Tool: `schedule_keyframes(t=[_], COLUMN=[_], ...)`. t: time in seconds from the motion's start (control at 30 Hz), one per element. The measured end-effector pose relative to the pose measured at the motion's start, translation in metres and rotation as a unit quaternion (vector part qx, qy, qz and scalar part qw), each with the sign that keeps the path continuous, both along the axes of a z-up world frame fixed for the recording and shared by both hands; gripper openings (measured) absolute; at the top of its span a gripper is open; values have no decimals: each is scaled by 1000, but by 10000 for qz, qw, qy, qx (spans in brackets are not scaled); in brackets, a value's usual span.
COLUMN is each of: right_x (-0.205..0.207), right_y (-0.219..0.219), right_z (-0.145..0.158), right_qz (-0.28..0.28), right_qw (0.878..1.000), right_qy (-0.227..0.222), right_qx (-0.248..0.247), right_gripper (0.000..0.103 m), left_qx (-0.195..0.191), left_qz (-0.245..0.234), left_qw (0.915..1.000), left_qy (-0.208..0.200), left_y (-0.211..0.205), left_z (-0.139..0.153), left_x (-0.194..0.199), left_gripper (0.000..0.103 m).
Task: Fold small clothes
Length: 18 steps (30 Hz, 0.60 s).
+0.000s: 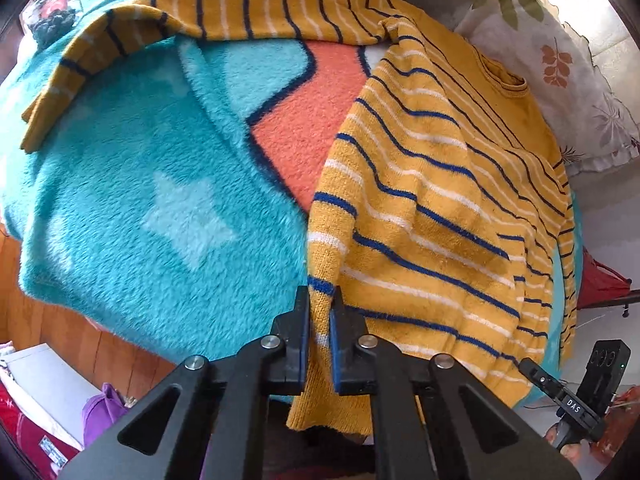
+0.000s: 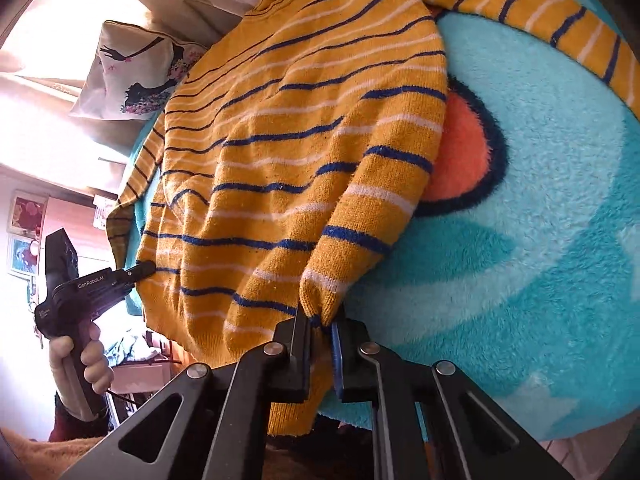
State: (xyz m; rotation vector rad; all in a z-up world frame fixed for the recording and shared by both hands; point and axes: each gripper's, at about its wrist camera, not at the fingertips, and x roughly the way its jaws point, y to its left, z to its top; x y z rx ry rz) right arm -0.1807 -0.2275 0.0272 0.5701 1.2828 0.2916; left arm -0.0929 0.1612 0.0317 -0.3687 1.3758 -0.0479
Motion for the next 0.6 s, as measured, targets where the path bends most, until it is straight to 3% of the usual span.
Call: schedule_keyframes(t=[0.13,0.3,0.37,0.43,0.5,0.6], right_x=[-33,-31,-30,-29,-31,-39], right_y=[4,1,-1,-10,-29,-79], right_z=[-3,-11,-4,0,3,6], right_qz=[275,153,160,59,-317,-1412], right_qw=[9992,9995,9996,9996,9990,9881], right_qy=[274,278,150,92,5,-118], right_qx=[-23,-6,-171,-270,-307,-604], right_gripper=[8,9,14,25,32,33], left_qx=[140,107,210,236,202,263], left_qz=[168,283,204,253,388,512], left_qw=[9995,9993,9995,9994,9990,9983], left_qy=[241,229,131,68,41,-15], left_y=[19,21,19,16,24,33], left_z=[-2,-10,-4,0,5,17], left_x=[-30,-37,-37,-34,-37,-39], left_gripper=[8,10,15,19,23,25])
